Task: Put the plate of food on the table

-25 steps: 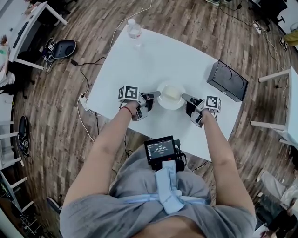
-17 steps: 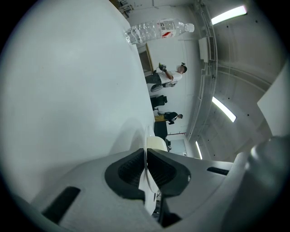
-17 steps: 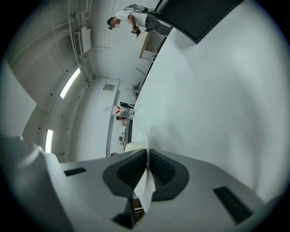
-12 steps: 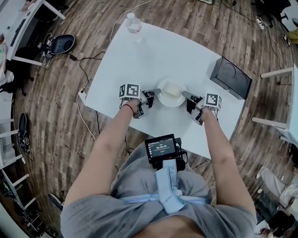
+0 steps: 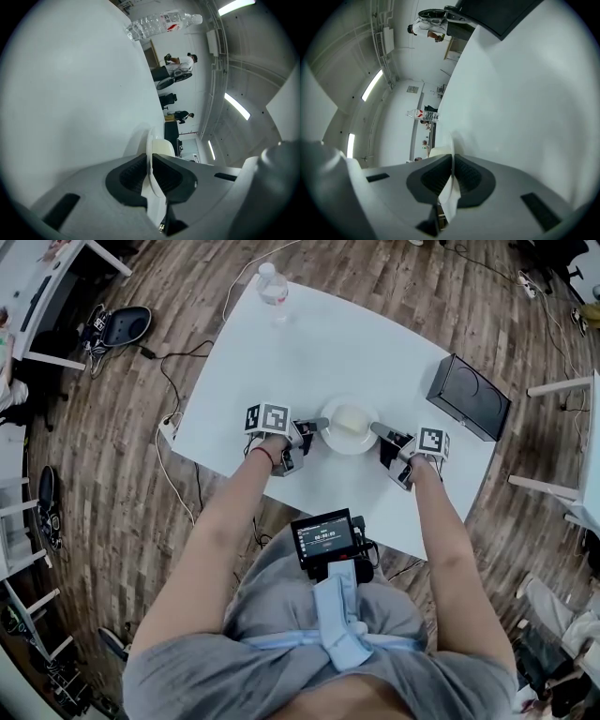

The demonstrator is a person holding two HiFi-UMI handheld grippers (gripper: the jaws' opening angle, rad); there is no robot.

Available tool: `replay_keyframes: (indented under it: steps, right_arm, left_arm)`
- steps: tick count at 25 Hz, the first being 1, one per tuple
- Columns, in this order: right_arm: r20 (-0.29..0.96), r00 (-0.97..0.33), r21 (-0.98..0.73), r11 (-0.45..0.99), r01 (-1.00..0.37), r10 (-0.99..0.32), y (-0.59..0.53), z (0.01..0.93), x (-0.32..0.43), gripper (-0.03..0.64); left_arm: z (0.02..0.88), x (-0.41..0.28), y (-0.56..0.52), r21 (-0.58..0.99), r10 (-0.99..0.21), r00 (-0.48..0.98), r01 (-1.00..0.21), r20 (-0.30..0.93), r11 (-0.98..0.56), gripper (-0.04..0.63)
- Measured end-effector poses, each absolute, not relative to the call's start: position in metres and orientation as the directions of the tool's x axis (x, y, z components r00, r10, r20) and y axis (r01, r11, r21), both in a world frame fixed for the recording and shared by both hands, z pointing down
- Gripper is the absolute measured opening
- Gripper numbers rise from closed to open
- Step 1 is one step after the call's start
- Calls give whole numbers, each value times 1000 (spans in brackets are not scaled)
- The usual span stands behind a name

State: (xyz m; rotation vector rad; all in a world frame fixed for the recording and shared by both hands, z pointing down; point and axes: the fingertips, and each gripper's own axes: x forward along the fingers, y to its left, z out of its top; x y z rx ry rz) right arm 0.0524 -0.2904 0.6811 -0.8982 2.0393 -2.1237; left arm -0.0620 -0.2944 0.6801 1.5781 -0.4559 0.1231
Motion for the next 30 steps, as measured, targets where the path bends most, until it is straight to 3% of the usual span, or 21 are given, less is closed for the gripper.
replay_keyframes:
  steps: [30]
  right_arm:
    - [376, -831, -925, -111, -364, -409, -291, 682, 42, 37]
  left_arm:
    - [698, -83, -271, 831, -35, 831, -553, 556, 66, 31]
